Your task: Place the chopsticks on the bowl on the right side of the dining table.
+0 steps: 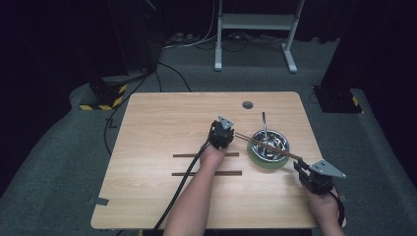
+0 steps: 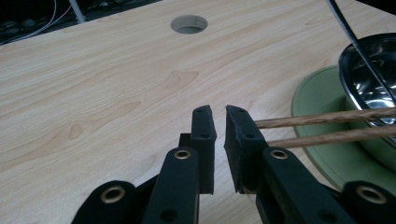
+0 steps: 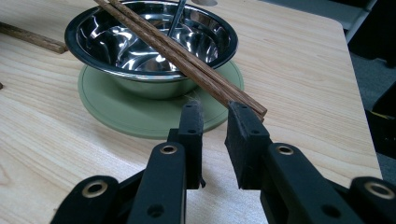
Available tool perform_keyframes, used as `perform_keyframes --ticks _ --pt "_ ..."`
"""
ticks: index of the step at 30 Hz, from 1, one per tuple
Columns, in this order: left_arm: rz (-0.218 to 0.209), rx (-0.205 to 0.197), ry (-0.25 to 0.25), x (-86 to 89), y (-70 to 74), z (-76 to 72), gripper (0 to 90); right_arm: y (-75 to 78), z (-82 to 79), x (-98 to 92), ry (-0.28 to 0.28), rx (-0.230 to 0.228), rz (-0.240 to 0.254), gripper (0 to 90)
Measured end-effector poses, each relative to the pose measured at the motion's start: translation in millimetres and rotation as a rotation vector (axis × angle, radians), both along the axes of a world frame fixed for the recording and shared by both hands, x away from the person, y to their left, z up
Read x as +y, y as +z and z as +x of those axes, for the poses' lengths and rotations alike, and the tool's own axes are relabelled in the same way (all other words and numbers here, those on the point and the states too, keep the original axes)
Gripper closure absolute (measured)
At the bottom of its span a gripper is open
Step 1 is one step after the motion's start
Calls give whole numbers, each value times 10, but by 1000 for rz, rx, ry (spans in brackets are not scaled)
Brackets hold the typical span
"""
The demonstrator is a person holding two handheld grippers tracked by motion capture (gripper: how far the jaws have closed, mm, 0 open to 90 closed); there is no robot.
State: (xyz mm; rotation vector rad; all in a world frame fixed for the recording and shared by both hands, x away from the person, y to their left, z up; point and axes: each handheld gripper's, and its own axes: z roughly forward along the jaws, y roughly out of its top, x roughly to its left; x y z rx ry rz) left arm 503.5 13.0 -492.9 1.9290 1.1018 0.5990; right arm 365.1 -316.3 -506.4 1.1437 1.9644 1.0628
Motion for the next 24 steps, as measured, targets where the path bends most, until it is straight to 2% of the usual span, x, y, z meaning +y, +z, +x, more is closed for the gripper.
perform_keyframes --ticks 2,4,5,9,12,14,15,19,24 --pt "3 7 -12 -24 -18 30 802 4 9 2 -2 0 -1 753" --pt "-10 13 -12 -44 -31 33 799 16 20 7 -3 -3 -8 753" --pt "-13 8 -18 -48 -35 37 799 19 22 14 -10 0 4 753" --pt "-11 7 -27 -44 -20 25 799 37 46 21 -18 5 -1 750" --pt "-20 -1 -28 -24 1 28 799 46 65 46 -26 8 -14 749" --pt "-21 0 -28 -14 17 22 798 59 97 56 -32 14 -39 749" --pt "-21 -4 -27 -14 22 20 795 62 102 56 -38 23 -34 748" --pt "-27 -2 -24 -6 20 9 780 45 154 12 -53 44 -51 747" --pt "-25 1 -25 45 -3 -51 766 32 202 -49 -70 55 -50 744"
